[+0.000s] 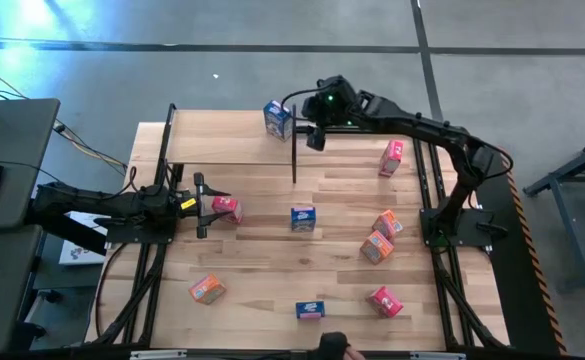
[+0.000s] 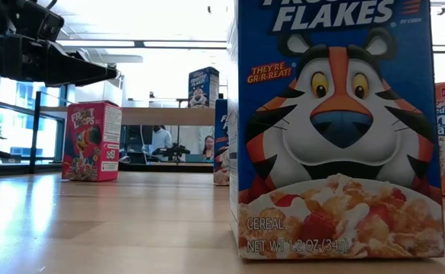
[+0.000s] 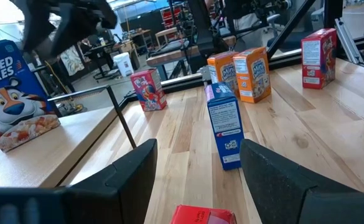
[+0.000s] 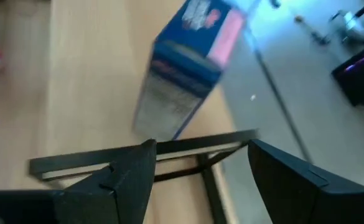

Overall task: Stack cereal on shelf
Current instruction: Put the top blue cereal box on the the shelf

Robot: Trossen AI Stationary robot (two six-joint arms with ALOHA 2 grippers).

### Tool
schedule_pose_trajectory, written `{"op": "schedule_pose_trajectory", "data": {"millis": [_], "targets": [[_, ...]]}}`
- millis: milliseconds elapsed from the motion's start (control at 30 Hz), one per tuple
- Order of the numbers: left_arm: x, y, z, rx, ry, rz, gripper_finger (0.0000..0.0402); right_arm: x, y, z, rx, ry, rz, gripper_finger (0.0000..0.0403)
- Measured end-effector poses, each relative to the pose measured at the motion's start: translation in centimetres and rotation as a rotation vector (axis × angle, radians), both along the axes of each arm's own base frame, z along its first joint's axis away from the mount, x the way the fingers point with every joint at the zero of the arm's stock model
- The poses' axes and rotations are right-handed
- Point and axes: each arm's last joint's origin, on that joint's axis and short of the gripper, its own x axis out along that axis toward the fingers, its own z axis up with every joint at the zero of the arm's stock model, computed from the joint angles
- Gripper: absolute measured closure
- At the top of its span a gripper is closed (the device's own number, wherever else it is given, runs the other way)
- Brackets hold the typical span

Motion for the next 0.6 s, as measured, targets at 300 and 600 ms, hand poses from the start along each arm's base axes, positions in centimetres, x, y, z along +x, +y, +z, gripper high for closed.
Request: {"op": "schedule_pose_trajectory", "data": {"millis": [300, 600], "targets": [[0.0, 0.0, 0.0, 0.000, -0.001, 0.001, 0.0181, 1.6, 1.9, -1.0, 0.058, 0.007, 0.041, 0.0155], [0.0, 0.0, 0.0, 0.000, 0.000, 0.000, 0.0181, 3.1, 2.3, -2.1, 0.071, -0.027, 0.008, 0.0155]]}}
